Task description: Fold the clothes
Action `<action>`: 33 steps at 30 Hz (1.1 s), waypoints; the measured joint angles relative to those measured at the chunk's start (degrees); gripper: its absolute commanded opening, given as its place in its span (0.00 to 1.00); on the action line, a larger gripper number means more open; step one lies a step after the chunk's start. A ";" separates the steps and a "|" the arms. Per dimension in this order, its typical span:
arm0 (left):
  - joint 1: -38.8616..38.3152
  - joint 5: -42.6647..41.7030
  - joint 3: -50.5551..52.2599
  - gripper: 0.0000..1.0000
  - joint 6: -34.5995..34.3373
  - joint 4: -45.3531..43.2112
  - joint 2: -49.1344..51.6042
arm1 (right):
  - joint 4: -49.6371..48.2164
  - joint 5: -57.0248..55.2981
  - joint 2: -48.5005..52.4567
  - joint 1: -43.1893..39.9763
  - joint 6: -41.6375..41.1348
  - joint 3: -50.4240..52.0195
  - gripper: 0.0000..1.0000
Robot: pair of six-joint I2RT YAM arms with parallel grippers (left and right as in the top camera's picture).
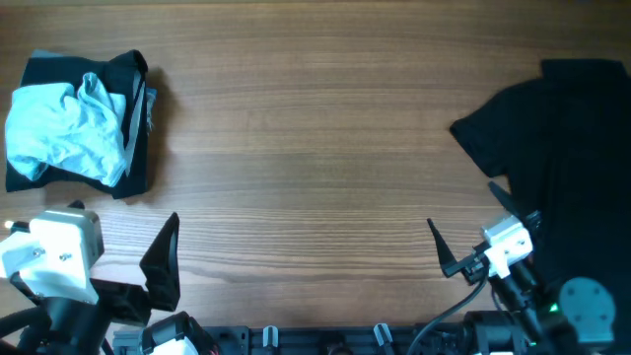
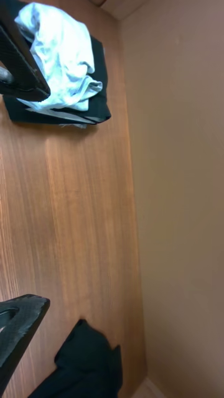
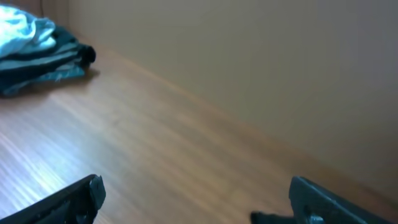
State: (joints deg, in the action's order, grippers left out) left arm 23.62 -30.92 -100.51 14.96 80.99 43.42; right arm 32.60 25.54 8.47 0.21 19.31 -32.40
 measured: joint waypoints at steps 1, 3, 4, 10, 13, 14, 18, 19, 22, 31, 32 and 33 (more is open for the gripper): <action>0.00 0.04 0.00 1.00 0.00 0.04 0.02 | -0.48 0.00 -0.87 0.00 -0.90 1.20 1.00; 0.00 0.02 0.00 1.00 0.02 -0.02 0.00 | -9.16 0.20 -5.42 0.00 -6.29 10.49 1.00; 0.00 0.04 0.00 1.00 0.00 0.02 0.00 | -12.09 0.33 -6.34 0.00 -7.39 13.27 1.00; 0.00 0.04 0.00 1.00 0.02 0.00 0.00 | -32.35 0.31 -7.37 0.00 -10.49 30.01 1.00; 0.00 0.04 0.00 1.00 0.02 0.02 0.00 | -34.03 0.35 -7.37 0.00 -10.75 32.06 1.00; 0.00 0.04 0.00 1.00 0.02 0.00 0.00 | -34.40 0.35 -7.43 0.00 -10.75 32.04 1.00; 0.00 0.02 0.00 1.00 0.02 0.02 0.00 | -34.40 0.35 -7.43 0.00 -10.75 32.04 1.00; 0.00 0.04 0.00 1.00 0.02 0.02 0.00 | -34.38 0.35 -7.43 0.00 -10.75 32.04 1.00; 0.00 0.04 0.00 1.00 0.02 0.02 0.00 | -34.40 0.35 -7.43 0.00 -10.75 32.04 1.00; 0.00 0.04 0.00 1.00 0.02 0.02 0.00 | -34.38 0.35 -7.43 0.00 -10.75 32.04 1.00; 0.00 0.04 0.00 1.00 0.02 0.02 0.00 | -34.40 0.35 -7.43 0.00 -10.75 32.04 1.00; 0.00 0.04 0.00 1.00 0.02 0.02 0.00 | -34.40 0.35 -7.43 0.00 -10.75 32.04 1.00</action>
State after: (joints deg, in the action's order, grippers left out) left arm 23.62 -30.87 -100.51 14.98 81.01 43.42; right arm -1.80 25.89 1.04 0.21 8.56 -0.36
